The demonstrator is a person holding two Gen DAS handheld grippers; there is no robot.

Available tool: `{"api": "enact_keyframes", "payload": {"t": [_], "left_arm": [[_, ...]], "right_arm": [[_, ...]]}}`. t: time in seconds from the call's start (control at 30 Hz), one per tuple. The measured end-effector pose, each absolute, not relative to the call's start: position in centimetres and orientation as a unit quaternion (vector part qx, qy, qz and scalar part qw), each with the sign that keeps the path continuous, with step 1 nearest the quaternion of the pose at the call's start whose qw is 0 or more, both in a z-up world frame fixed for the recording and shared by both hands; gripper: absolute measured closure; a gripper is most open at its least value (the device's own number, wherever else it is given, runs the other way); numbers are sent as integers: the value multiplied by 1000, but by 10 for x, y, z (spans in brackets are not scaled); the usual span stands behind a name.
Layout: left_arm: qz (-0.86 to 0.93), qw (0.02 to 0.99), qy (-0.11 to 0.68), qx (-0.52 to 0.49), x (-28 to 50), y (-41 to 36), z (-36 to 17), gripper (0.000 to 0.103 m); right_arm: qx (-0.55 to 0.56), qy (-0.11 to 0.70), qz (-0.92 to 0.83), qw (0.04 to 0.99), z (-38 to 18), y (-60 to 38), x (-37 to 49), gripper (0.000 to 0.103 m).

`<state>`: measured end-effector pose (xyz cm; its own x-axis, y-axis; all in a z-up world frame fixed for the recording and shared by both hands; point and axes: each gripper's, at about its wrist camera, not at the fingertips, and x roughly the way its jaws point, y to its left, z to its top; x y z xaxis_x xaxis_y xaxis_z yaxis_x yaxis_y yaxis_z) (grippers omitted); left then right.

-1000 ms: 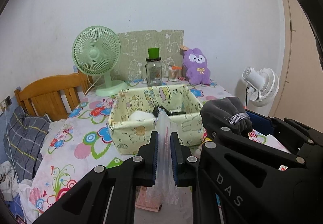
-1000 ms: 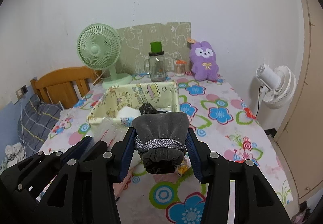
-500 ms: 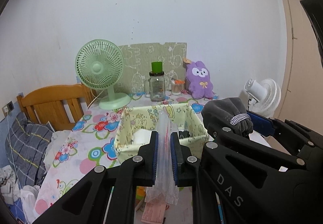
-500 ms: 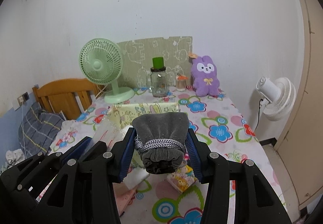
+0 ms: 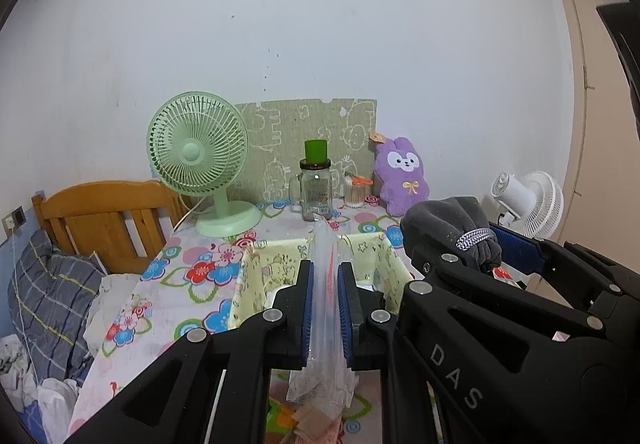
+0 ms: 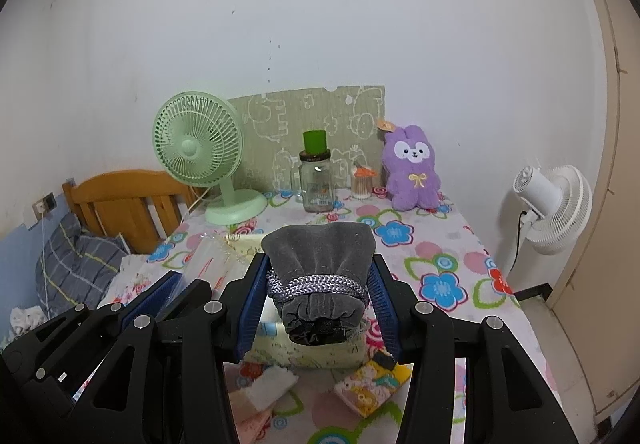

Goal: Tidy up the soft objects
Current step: 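Lift the gray pouch and clear bag and carry both over the yellow basket, then lower the pouch and bag into the basket and open both tools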

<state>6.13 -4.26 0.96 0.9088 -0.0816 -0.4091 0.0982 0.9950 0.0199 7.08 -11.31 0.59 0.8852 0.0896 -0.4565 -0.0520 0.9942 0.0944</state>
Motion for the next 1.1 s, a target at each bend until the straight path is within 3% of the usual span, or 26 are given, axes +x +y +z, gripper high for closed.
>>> {"api": "enact_keyframes", "payload": {"t": [1.1], "left_arm": [[-6, 974, 218, 51, 142, -28, -29, 93]], "right_arm": [[48, 274, 28, 960, -39, -97, 163, 50]]}}
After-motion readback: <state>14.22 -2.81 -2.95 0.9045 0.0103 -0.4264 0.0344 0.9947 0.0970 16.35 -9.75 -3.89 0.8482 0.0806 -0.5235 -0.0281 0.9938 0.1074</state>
